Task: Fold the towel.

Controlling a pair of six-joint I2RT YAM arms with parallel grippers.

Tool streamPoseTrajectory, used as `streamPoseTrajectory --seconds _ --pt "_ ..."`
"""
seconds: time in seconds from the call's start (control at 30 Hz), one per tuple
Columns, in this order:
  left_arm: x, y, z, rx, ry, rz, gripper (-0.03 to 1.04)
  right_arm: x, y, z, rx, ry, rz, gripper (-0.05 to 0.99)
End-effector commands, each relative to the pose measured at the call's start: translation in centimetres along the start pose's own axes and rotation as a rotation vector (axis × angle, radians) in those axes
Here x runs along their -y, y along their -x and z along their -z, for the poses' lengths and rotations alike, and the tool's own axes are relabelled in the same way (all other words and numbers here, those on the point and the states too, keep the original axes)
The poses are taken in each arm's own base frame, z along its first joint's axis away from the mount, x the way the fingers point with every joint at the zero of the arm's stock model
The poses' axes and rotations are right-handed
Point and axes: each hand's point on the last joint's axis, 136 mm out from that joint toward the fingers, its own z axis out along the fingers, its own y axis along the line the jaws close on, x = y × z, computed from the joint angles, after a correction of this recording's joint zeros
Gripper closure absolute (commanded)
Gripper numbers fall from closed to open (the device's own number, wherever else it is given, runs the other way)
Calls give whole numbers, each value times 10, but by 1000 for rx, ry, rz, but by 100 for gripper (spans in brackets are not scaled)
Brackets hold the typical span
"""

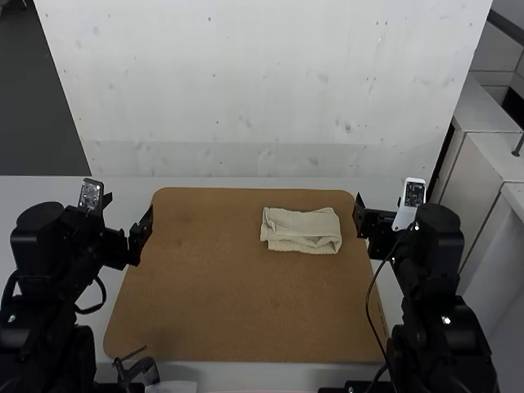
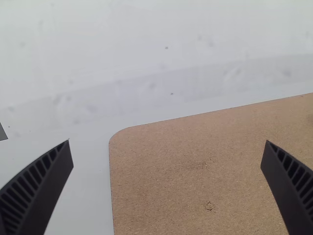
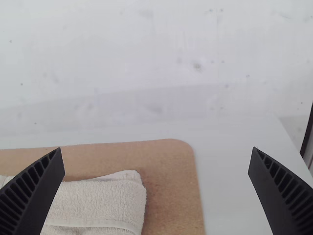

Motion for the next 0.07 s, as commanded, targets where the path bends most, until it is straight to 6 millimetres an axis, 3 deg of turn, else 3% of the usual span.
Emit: streamPoseTrajectory --seconds 0.0,0.03 --pt "-3 8 2 33 14 2 2 0 6 1 24 1 -3 -3" --pt "-3 8 2 33 14 2 2 0 6 1 24 1 -1 -3"
